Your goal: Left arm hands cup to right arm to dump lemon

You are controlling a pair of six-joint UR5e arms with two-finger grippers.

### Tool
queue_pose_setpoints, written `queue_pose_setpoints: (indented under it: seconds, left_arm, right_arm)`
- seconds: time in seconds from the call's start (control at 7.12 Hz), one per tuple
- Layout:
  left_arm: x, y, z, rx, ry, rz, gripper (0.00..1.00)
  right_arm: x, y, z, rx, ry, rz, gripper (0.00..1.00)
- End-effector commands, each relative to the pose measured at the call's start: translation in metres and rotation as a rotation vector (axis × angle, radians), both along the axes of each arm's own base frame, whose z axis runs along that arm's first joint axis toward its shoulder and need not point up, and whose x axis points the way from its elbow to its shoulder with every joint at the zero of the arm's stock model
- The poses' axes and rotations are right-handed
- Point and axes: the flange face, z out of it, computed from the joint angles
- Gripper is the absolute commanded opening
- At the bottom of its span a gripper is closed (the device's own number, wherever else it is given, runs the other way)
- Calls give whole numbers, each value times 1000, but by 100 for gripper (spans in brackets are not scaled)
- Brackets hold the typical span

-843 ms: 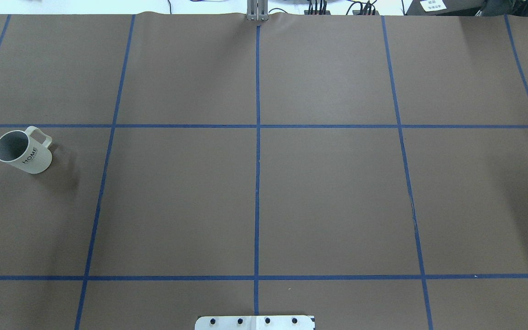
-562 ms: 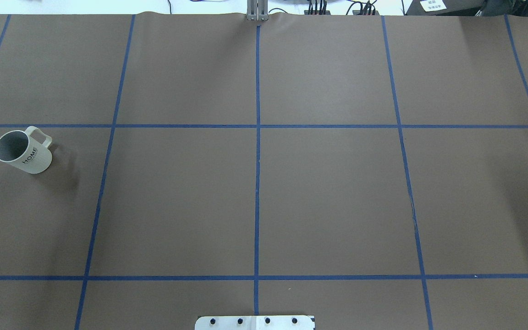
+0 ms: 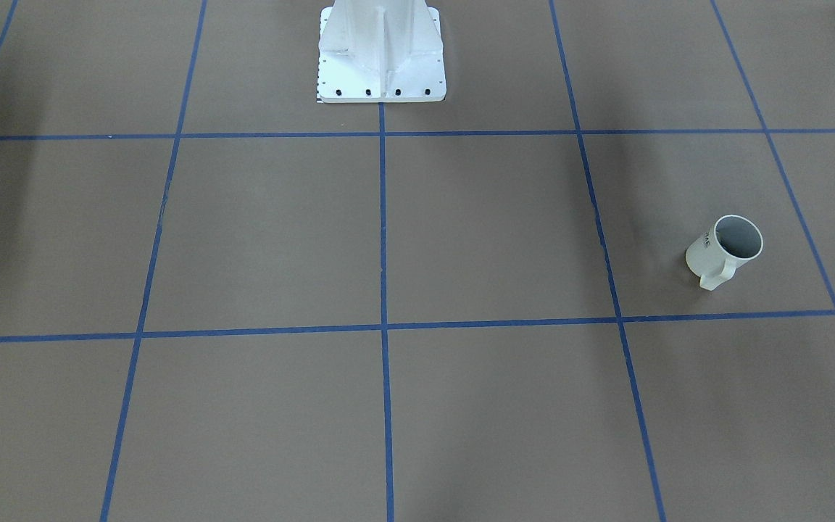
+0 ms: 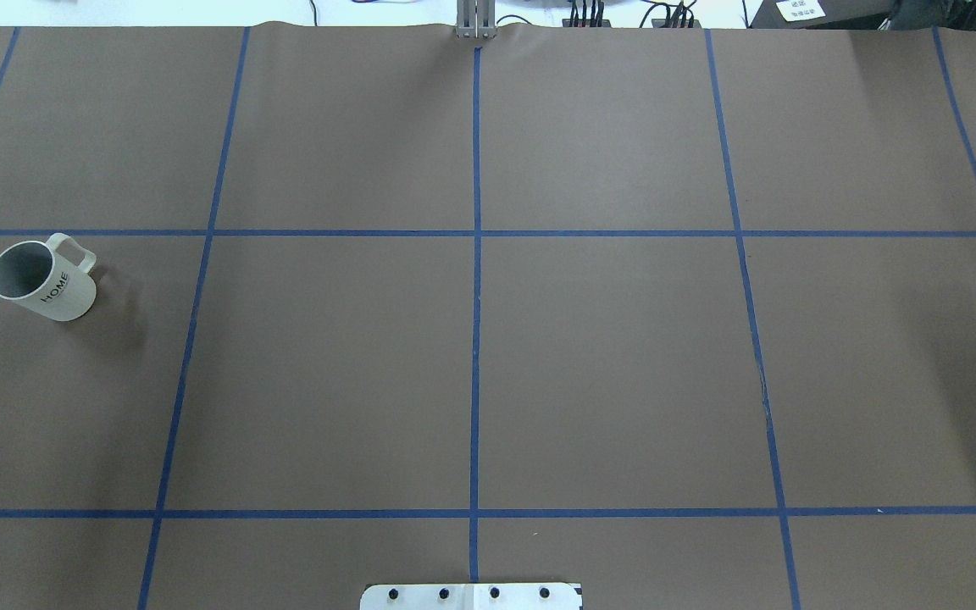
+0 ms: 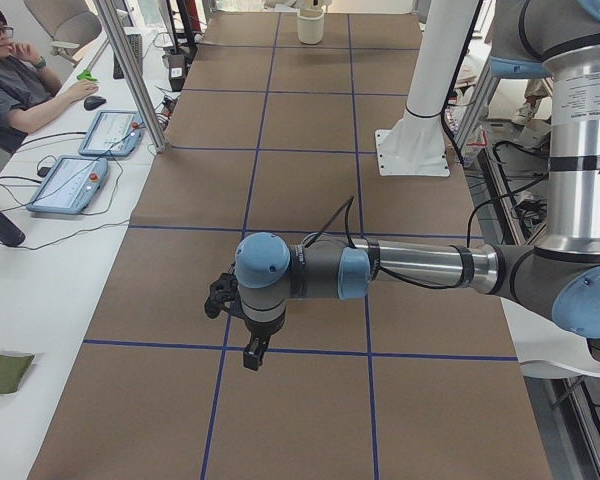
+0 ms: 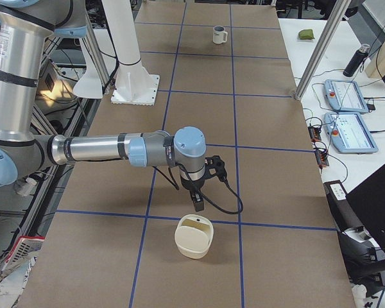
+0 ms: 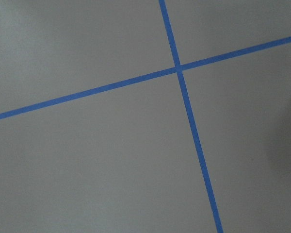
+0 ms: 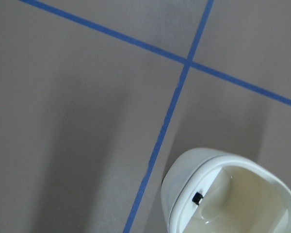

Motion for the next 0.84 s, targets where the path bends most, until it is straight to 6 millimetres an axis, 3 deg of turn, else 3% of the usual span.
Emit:
queue_pose_setpoints:
  seconds: [0.0,0.14,0.28,0.42,0.56,0.7]
  left_arm:
    - [22,-11,-14,16,113,-2,100]
    - [27,-14,-19,-29,149,-46,100]
    - [50,-21,-27,30,152,-9,100]
    - [70,-26,-33,32,165,-24,100]
    - [119,-29,-36,-22,171,18,100]
    - [144,-29,-38,-29,175,44,100]
  right_arm:
    - [-7,-23,-8,-7,-80,51,100]
    - [-11,-28,-16,-27,-126,71,100]
    - [-23,-38,-22,-44,-151,73,100]
    - [-48,-49,-39,-10,-156,18,100]
    - [-84,-58,-49,25,-161,-62,100]
    - [-93,-71,-63,32,-184,-61,99]
